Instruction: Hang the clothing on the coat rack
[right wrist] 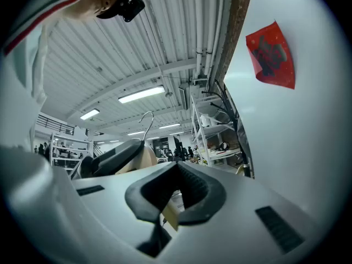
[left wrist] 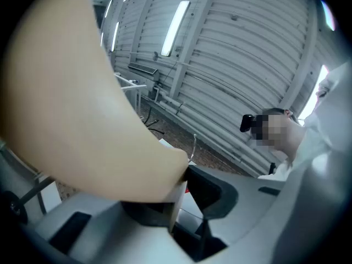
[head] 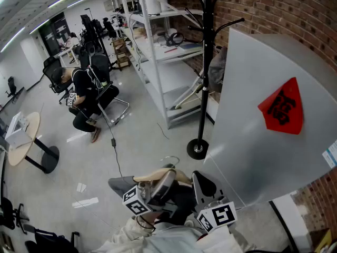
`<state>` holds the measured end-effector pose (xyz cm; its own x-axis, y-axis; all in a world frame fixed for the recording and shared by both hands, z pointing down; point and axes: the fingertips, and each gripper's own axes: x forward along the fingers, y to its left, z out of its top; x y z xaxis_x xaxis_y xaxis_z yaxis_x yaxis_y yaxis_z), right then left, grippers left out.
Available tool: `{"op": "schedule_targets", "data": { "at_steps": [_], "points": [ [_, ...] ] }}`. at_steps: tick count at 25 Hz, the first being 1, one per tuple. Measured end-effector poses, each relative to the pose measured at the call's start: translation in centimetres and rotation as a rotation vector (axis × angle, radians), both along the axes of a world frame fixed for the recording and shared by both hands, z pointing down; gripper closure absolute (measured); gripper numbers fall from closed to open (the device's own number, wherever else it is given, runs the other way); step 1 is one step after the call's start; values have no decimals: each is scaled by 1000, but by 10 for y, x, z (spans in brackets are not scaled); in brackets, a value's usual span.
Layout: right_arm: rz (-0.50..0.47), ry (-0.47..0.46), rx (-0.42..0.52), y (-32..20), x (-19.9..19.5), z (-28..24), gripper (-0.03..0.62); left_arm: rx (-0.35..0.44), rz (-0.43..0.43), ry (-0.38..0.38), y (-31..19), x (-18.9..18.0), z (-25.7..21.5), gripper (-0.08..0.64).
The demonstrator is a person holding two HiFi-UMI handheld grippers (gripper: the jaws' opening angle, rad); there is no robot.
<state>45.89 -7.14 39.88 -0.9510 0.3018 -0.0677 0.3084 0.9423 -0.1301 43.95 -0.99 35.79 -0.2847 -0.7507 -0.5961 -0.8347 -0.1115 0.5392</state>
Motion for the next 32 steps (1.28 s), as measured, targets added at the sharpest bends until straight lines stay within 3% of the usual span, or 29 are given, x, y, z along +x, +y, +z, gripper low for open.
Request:
{"op": "schedule_targets", "data": {
  "at_steps": [11, 24, 32],
  "points": [
    [-46, -2, 22, 29, -39, 5, 569, 24, -54, -1, 33, -40, 5, 453],
    [-50, 18, 57, 62, -158, 10, 569, 67, -59, 17, 67, -164, 7, 453],
    [-40, 48, 49, 78, -245, 18, 569, 51, -51, 36, 80, -252, 14, 453]
  ]
}}
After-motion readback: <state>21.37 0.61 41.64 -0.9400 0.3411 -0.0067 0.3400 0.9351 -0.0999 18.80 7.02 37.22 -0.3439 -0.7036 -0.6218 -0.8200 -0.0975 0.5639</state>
